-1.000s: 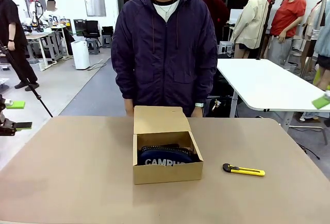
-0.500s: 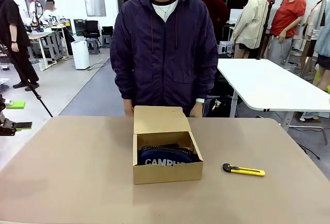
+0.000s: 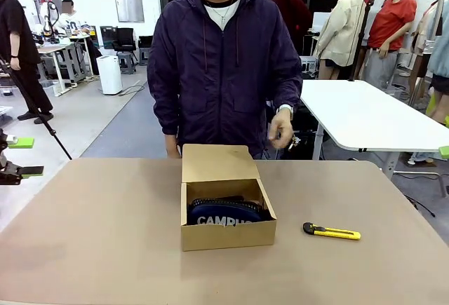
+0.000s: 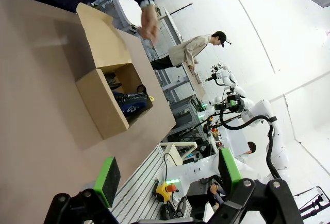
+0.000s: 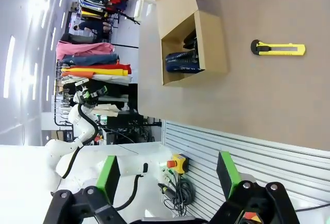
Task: Pack the items into the box.
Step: Pick up the item indicated by the person and place it inside the Mailer Box.
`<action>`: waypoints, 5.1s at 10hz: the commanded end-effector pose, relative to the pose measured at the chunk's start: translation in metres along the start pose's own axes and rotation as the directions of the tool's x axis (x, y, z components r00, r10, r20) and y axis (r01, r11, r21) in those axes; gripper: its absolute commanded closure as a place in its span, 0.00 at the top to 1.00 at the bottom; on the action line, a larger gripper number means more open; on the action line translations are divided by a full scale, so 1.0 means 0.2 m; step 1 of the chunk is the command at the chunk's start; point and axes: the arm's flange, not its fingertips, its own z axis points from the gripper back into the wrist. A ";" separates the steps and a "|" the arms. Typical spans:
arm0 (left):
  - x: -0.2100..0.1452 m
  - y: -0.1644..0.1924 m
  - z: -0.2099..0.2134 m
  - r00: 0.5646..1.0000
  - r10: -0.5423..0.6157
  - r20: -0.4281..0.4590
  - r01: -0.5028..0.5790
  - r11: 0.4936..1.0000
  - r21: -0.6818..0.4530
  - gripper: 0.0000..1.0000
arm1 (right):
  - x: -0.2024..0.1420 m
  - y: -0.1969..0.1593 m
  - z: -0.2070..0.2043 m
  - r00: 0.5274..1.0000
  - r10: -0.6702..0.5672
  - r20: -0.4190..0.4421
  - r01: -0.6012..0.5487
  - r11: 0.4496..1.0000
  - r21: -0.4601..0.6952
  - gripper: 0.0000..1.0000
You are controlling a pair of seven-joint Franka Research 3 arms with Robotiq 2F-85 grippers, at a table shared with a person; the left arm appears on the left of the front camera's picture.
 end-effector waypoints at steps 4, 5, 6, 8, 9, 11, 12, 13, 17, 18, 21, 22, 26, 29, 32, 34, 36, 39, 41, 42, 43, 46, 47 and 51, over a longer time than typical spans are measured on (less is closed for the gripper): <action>0.00 -0.02 0.01 1.000 0.009 -0.006 -0.009 1.000 -0.002 1.00 | 0.00 0.00 0.04 1.000 0.021 -0.001 -0.021 1.000 -0.003 1.00; 0.00 -0.02 0.01 1.000 0.009 -0.006 -0.009 1.000 -0.002 1.00 | 0.00 0.00 0.04 1.000 0.021 -0.001 -0.021 1.000 -0.003 1.00; 0.00 -0.02 0.01 1.000 0.009 -0.006 -0.009 1.000 -0.002 1.00 | 0.00 0.00 0.04 1.000 0.021 -0.001 -0.021 1.000 -0.003 1.00; 0.00 -0.02 0.01 1.000 0.009 -0.006 -0.009 1.000 -0.002 1.00 | 0.00 0.00 0.04 1.000 0.021 -0.001 -0.021 1.000 -0.003 1.00; 0.00 -0.02 0.01 1.000 0.009 -0.006 -0.009 1.000 -0.002 1.00 | 0.00 0.00 0.04 1.000 0.021 -0.001 -0.021 1.000 -0.003 1.00; 0.00 -0.02 0.01 1.000 0.009 -0.006 -0.009 1.000 -0.002 1.00 | 0.00 0.00 0.04 1.000 0.021 -0.001 -0.021 1.000 -0.003 1.00; 0.00 -0.02 0.01 1.000 0.009 -0.006 -0.009 1.000 -0.002 1.00 | 0.00 0.00 0.01 1.000 0.001 0.004 -0.001 1.000 0.000 1.00; 0.00 -0.02 0.01 1.000 0.009 -0.006 -0.009 1.000 -0.002 1.00 | 0.12 0.08 -0.10 0.986 0.122 -0.110 -0.124 0.992 -0.017 1.00; 0.00 -0.02 0.01 1.000 0.009 -0.006 -0.009 1.000 -0.002 1.00 | 0.32 0.25 -0.70 0.881 0.065 -0.469 -0.307 0.831 -0.463 1.00; 0.00 -0.02 0.01 1.000 0.009 -0.006 -0.009 1.000 -0.002 1.00 | 0.30 0.26 -0.80 0.868 0.004 -0.497 -0.335 0.743 -0.579 1.00; 0.00 -0.02 0.01 1.000 0.009 -0.006 -0.009 1.000 -0.002 1.00 | 0.32 0.13 -1.04 0.923 -0.008 -0.384 -0.345 0.425 -0.837 1.00; 0.00 -0.02 0.01 1.000 0.009 -0.006 -0.009 1.000 -0.002 1.00 | 0.34 0.06 -1.10 0.936 0.036 -0.350 -0.328 0.446 -0.833 1.00; 0.00 -0.02 0.01 1.000 0.009 -0.006 -0.009 1.000 -0.002 1.00 | 0.39 -0.14 -1.29 0.927 0.119 -0.356 -0.365 0.510 -0.779 1.00; 0.00 -0.02 0.01 1.000 0.009 -0.006 -0.009 1.000 -0.002 1.00 | 0.35 -0.11 -1.21 0.921 0.071 -0.383 -0.368 0.484 -0.794 1.00; 0.00 -0.02 0.01 1.000 0.009 -0.006 -0.009 1.000 -0.002 1.00 | 0.47 -0.14 -1.31 0.877 0.180 -0.445 -0.475 0.450 -0.756 1.00; 0.00 -0.02 0.01 1.000 0.009 -0.006 -0.009 1.000 -0.002 1.00 | 0.62 -0.19 -1.41 0.587 0.459 -0.667 -0.809 0.327 -0.488 1.00; 0.00 -0.02 0.01 1.000 0.009 -0.006 -0.009 1.000 -0.002 1.00 | 0.68 -0.23 -1.51 0.269 0.578 -0.770 -0.959 0.087 -0.269 1.00; 0.00 -0.02 0.01 1.000 0.009 -0.006 -0.009 1.000 -0.002 1.00 | 0.66 -0.24 -1.56 0.047 0.694 -0.718 -0.997 0.080 0.012 1.00; 0.00 -0.02 0.01 1.000 0.009 -0.006 -0.009 1.000 -0.002 1.00 | 0.65 -0.25 -1.54 -0.006 0.622 -0.783 -0.988 0.115 0.099 1.00; 0.00 -0.02 0.01 1.000 0.009 -0.006 -0.009 1.000 -0.002 1.00 | 0.65 -0.25 -1.51 -0.014 0.569 -0.822 -0.982 0.147 0.118 1.00; 0.00 -0.02 0.01 1.000 0.009 -0.006 -0.009 1.000 -0.002 1.00 | 0.65 -0.24 -1.47 -0.030 0.522 -0.852 -0.984 0.134 0.117 1.00; 0.00 -0.02 0.01 1.000 0.009 -0.006 -0.009 1.000 -0.002 1.00 | 0.66 -0.22 -1.47 -0.050 0.509 -0.859 -0.991 0.085 0.108 1.00; 0.00 -0.02 0.01 1.000 0.009 -0.006 -0.009 1.000 -0.002 1.00 | 0.67 -0.22 -1.49 -0.010 0.522 -0.853 -0.996 0.066 0.052 1.00; 0.00 -0.02 0.01 1.000 0.009 -0.006 -0.009 1.000 -0.002 1.00 | 0.66 -0.26 -1.44 -0.054 0.517 -0.854 -0.989 0.090 0.117 1.00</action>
